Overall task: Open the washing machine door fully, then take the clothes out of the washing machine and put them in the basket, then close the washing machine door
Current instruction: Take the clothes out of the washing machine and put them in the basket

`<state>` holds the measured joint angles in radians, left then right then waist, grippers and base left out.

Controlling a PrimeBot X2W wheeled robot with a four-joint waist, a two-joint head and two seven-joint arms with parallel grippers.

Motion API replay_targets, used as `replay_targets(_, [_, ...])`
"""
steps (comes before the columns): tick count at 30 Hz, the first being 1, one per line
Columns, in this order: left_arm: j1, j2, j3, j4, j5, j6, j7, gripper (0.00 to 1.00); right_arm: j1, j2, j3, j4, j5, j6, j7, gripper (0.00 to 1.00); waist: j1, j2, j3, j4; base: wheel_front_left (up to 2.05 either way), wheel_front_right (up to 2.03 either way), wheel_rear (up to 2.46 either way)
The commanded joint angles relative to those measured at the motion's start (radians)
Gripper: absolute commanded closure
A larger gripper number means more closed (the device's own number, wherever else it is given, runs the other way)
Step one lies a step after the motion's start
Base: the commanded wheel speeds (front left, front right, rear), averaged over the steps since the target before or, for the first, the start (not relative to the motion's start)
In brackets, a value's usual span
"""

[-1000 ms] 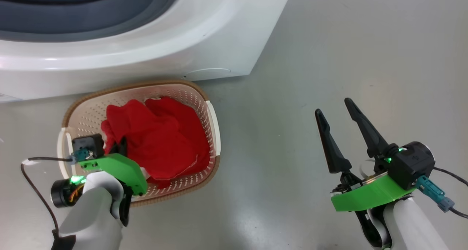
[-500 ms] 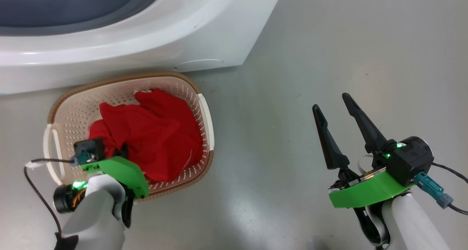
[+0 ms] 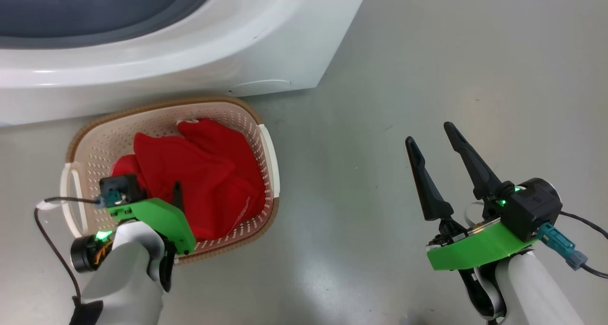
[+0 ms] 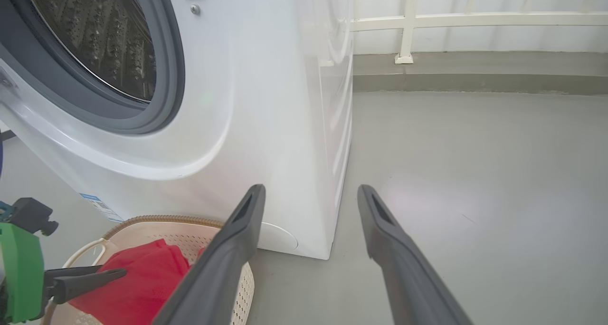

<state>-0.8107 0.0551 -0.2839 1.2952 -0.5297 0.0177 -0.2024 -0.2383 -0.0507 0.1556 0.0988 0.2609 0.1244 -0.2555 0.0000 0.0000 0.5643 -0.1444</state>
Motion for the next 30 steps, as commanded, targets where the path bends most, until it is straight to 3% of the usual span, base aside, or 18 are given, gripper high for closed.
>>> replay_targets(1, [-0.007, 0.028, 0.013, -0.006, -0.005, -0.005, -0.003, 0.0, -0.007, 0.001, 0.025, -0.016, 0.013, 0.006, -0.006, 0.0, 0.0, 0.0, -0.011, 0.004, 0.0, 0.0, 0.0])
replay_targets(15, [0.015, 0.032, -0.003, -0.062, 0.008, -0.029, -0.056, 0.0, 0.017, 0.001, 0.017, -0.007, 0.022, 0.006, -0.006, 0.0, 0.0, 0.0, -0.097, 0.033, 0.0, 0.0, 0.0])
replay_targets(30, [0.246, 0.041, 0.097, -0.491, 0.085, -0.007, -0.059, 0.0, 0.058, 0.001, -0.006, 0.016, -0.001, 0.006, -0.006, 0.0, 0.0, 0.0, -0.234, 0.076, 0.0, 0.0, 0.0])
